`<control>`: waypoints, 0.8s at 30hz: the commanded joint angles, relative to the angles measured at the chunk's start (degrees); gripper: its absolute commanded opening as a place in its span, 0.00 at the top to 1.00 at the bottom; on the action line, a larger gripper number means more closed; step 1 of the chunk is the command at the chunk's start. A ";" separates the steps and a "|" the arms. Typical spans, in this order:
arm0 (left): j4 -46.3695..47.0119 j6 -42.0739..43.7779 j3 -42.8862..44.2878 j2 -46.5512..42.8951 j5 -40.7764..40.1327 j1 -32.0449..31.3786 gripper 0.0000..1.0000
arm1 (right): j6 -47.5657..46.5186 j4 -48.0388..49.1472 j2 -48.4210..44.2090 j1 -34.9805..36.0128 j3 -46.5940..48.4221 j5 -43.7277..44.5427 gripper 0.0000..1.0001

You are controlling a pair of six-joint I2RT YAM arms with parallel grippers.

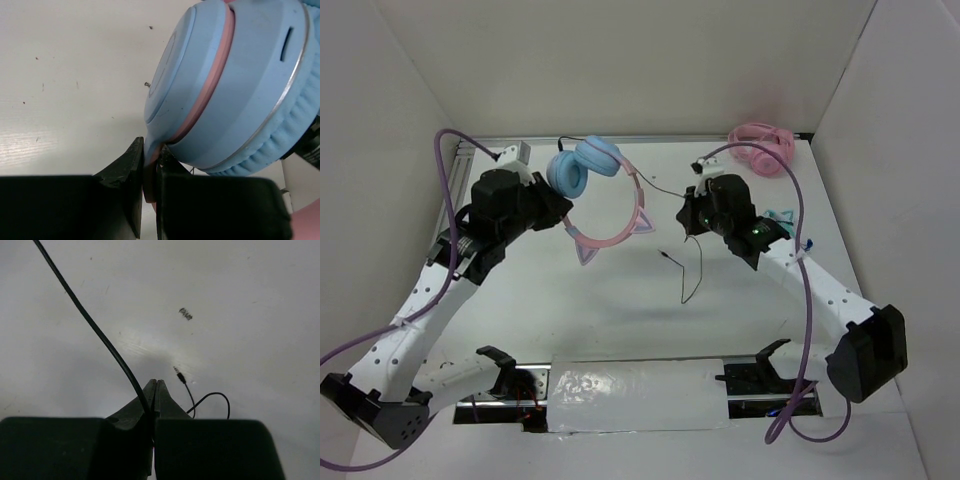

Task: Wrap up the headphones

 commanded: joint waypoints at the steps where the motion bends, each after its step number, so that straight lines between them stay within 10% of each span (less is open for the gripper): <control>1: 3.63 -6.72 4.88 1.21 -3.78 0.30 1.00 | 0.53 5.68 -0.51 4.77 -1.87 -3.39 1.00; 12: -3.32 -15.00 14.81 11.32 -13.71 0.65 1.00 | 5.45 16.24 -4.90 18.50 -12.59 5.59 1.00; 24: -15.63 -24.06 19.83 23.81 -22.08 1.97 1.00 | 6.77 3.50 -13.26 28.52 -10.76 22.54 0.95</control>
